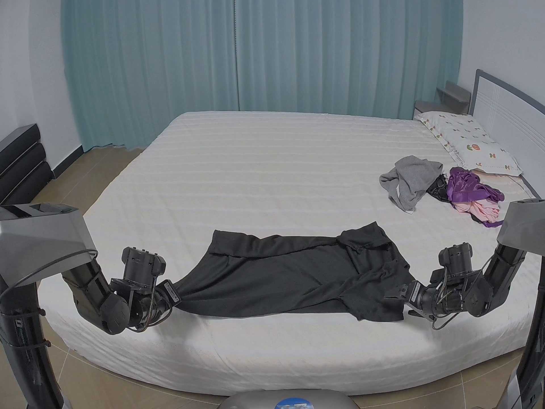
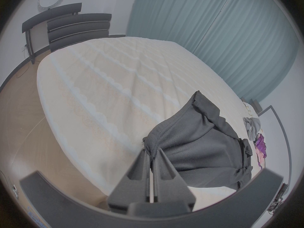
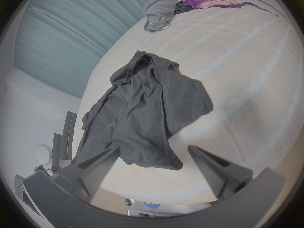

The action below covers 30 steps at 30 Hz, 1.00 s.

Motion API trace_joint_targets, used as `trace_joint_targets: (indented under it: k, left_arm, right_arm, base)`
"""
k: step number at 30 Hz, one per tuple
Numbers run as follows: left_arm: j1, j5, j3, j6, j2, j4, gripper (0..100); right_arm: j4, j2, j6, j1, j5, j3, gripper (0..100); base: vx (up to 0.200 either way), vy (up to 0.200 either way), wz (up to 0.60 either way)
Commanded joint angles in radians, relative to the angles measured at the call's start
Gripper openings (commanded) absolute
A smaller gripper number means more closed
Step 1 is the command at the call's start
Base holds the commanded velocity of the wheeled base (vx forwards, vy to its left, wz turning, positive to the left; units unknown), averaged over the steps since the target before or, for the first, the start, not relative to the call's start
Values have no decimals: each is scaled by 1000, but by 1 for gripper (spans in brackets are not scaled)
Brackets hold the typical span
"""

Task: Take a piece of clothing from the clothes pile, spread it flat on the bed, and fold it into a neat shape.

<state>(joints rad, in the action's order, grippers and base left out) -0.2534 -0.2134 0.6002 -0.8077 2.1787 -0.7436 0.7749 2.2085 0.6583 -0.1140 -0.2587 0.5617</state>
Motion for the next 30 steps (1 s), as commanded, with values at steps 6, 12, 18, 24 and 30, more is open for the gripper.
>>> trace_joint_targets:
  k: [6,12,18,24,30]
  left_arm:
    - [-7,0,0,1,-19,1,0]
    - [-6,0,0,1,-17,0,0]
    - [-6,12,0,-1,-20,1,0]
    - [-6,16,-5,12,-25,4,0]
    - [-6,16,-20,41,-28,6,0]
  right_arm:
    - [9,30,1,-18,3,-8,100]
    - [17,53,-3,-32,4,26,100]
    - [20,82,-8,-41,50,63,0]
    - [11,40,-8,-44,53,20,0]
    - [6,-21,-17,-35,49,-43,0]
  base:
    - [0,0,0]
    - [0,0,0]
    - [0,0,0]
    - [0,0,0]
    - [0,0,0]
